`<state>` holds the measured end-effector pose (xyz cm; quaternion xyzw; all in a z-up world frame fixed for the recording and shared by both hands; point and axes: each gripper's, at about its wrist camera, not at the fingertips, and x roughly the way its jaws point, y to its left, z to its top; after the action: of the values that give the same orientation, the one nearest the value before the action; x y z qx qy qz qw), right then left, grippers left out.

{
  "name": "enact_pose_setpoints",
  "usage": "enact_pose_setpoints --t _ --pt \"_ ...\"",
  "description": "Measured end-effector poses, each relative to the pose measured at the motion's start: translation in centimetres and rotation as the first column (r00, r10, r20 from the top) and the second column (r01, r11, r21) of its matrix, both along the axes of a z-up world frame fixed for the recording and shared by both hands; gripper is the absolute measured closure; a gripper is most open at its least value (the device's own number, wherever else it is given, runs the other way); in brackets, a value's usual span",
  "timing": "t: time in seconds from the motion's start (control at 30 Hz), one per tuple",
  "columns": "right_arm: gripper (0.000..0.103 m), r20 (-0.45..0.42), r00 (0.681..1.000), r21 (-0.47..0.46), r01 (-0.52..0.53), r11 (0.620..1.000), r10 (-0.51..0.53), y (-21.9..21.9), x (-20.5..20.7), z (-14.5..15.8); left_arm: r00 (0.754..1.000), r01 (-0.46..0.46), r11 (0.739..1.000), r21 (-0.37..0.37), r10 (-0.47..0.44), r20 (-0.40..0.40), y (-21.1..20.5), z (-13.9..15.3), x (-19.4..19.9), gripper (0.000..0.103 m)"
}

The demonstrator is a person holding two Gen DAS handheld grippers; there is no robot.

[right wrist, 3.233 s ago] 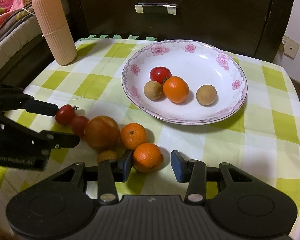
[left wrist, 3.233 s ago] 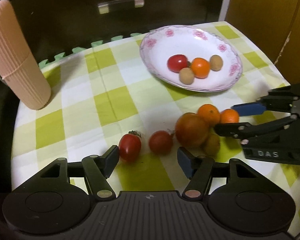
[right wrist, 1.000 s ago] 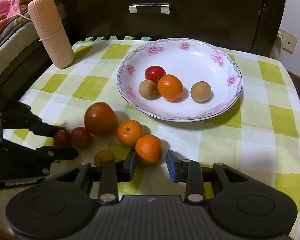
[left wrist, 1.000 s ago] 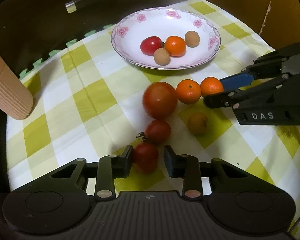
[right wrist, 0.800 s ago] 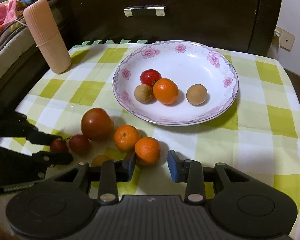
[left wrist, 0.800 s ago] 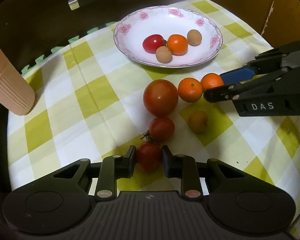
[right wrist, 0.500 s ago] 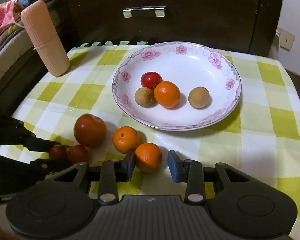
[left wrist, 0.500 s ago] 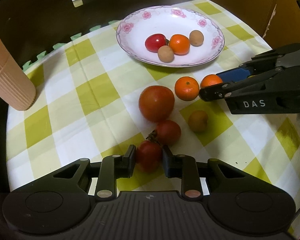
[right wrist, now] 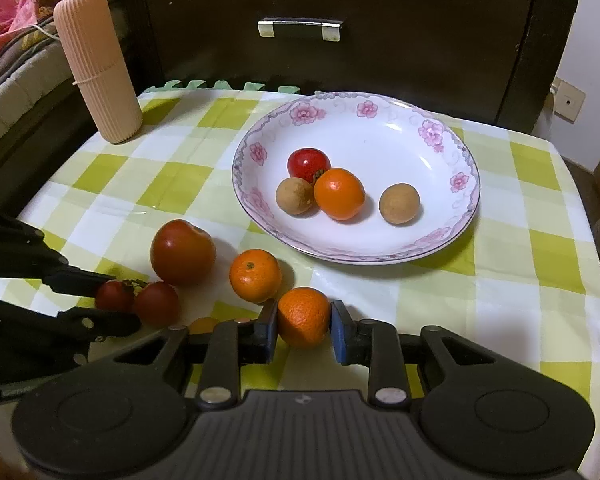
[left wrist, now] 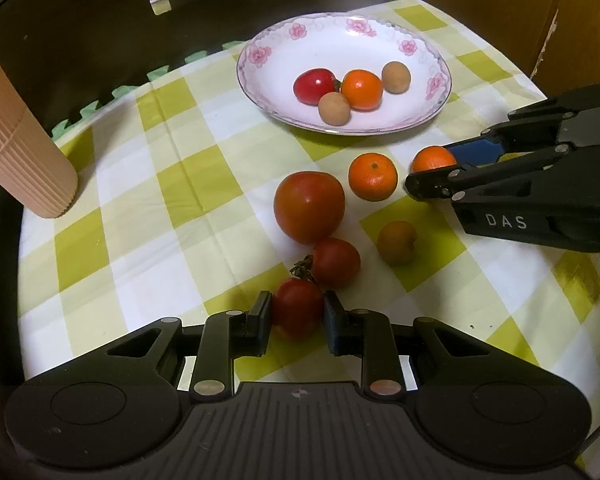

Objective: Organize fruits
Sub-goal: 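Close the right tool on the small orange while the left tool grasps a red cherry tomato, then lift the orange and cherry tomato and carry both over the white bowl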

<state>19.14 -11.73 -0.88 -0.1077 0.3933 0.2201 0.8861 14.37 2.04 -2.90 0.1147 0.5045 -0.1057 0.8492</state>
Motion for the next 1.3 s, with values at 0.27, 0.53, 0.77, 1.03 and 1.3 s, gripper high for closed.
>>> enact_pose_setpoints --t 0.27,0.53,0.77,1.03,1.3 --pt "0.077 0.008 1.0 0.014 0.002 1.0 -0.002 -0.1 -0.5 0.6 1.0 -0.002 1.0 -0.005 0.002 0.017 -0.2 0.7 -0.1 0.069" --pt "0.077 0.026 1.0 0.024 -0.005 1.0 0.005 0.1 -1.0 1.5 0.999 -0.006 1.0 -0.015 0.006 0.041 -0.5 1.7 0.2 0.069" --pt "0.077 0.04 0.999 0.036 -0.007 0.999 0.005 0.2 -1.3 2.2 0.998 0.0 1.0 -0.025 0.002 0.065 -1.1 2.5 0.5 0.069" --pt "0.077 0.048 0.999 0.052 0.006 0.999 -0.008 -0.3 -1.3 2.8 0.996 -0.006 0.999 -0.042 0.009 0.084 -1.6 3.3 1.1 0.069" --pt "0.077 0.059 0.998 0.064 0.01 0.998 -0.014 -0.4 -1.3 3.1 0.995 -0.016 0.998 -0.068 0.022 0.097 -1.7 3.9 1.7 0.069"
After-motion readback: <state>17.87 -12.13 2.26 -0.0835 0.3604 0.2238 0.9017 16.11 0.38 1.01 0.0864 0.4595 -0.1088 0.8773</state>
